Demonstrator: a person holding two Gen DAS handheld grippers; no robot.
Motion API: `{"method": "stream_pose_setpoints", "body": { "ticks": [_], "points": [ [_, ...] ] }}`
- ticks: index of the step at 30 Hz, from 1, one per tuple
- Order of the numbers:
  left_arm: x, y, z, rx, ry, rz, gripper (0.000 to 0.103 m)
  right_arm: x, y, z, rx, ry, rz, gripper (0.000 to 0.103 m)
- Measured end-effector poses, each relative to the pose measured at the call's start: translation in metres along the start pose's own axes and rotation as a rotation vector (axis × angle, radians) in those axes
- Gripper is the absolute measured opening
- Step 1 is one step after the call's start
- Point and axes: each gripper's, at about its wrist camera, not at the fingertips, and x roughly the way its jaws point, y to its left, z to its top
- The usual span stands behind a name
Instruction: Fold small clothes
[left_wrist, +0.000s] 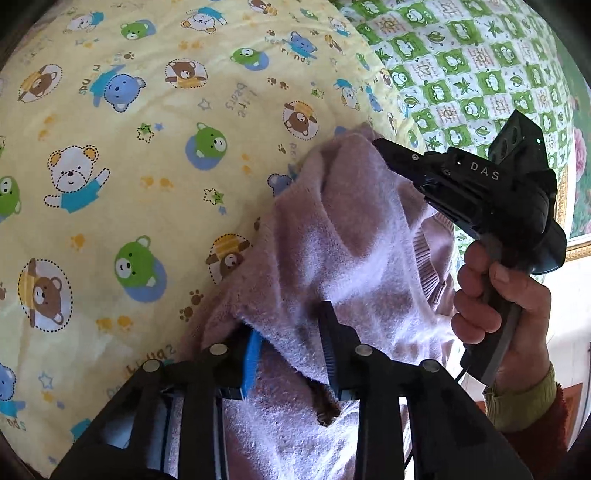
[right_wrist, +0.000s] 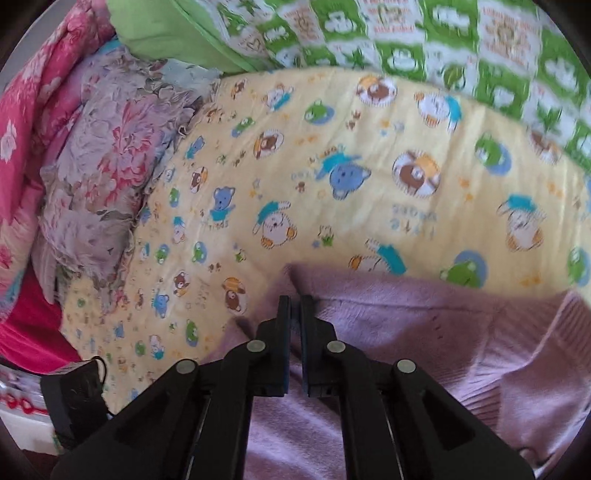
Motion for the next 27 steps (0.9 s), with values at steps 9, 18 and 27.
{"method": "stream_pose_setpoints", "body": {
  "ticks": [9,18,27],
  "points": [
    [0.001,0.004,-0.004,-0.011,-0.004,-0.014,0.030,0.001,0.005,0.005,0.003,0.005,0.006,0.024],
    [0.001,-0.005,-0.007,0.052,-0.045,0.005,0.008,0.011,0.021,0.008,-0.086,0.024,0.018,0.005],
    [-0.010,-0.016,-0.017,0.254,-0.138,0.079,0.006,0.029,0.035,0.033,-0.145,-0.087,0.027,0.003]
  ]
}}
